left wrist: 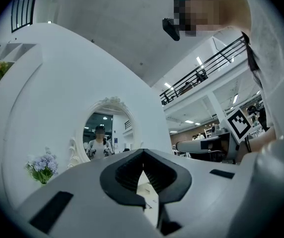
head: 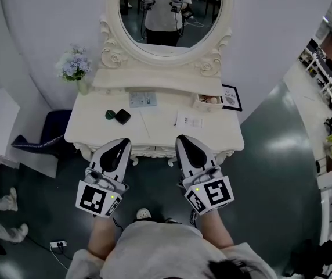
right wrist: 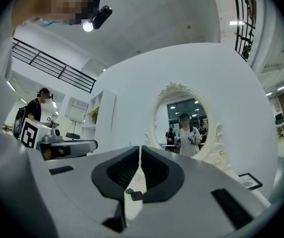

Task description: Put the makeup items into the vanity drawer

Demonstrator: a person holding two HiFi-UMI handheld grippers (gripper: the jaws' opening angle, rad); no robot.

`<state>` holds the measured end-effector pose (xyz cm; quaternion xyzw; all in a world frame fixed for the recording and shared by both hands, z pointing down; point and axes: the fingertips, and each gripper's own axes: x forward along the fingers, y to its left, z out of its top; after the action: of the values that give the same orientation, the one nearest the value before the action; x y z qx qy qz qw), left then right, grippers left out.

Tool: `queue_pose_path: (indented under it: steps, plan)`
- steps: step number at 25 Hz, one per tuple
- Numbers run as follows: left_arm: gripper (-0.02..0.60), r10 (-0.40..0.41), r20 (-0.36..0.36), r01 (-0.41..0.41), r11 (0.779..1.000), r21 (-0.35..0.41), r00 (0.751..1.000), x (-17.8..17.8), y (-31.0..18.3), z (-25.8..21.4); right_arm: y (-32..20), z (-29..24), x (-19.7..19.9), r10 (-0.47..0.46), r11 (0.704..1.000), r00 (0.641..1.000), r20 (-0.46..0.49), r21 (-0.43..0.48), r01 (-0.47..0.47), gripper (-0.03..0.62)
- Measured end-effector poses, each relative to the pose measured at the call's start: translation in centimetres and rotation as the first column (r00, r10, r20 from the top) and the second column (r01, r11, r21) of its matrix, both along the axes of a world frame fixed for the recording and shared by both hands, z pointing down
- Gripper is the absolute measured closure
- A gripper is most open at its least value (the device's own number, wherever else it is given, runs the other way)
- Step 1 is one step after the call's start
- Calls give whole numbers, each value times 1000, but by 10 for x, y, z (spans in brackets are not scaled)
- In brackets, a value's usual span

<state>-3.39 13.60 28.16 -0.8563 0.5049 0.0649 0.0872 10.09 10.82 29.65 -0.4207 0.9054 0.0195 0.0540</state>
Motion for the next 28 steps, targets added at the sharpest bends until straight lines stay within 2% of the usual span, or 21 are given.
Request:
queue_pose_path:
  steps: [11,21,28]
  plan:
    - [568,10,-4,-10,1000,5,1000,-39,-8,5,-8,3,-27,22,1000,999,41,-9,-22,566]
    - [568,8,-14,-8,1000,-8,1000,-49,-30,11,-32,6,-38,18,1000,1000,25,-15,-18,566]
    - [568,-9,-17,9,1000,-13,1000,-52,-68,13,-70,10,-45,-6,1000,1000,15,-11,6,566]
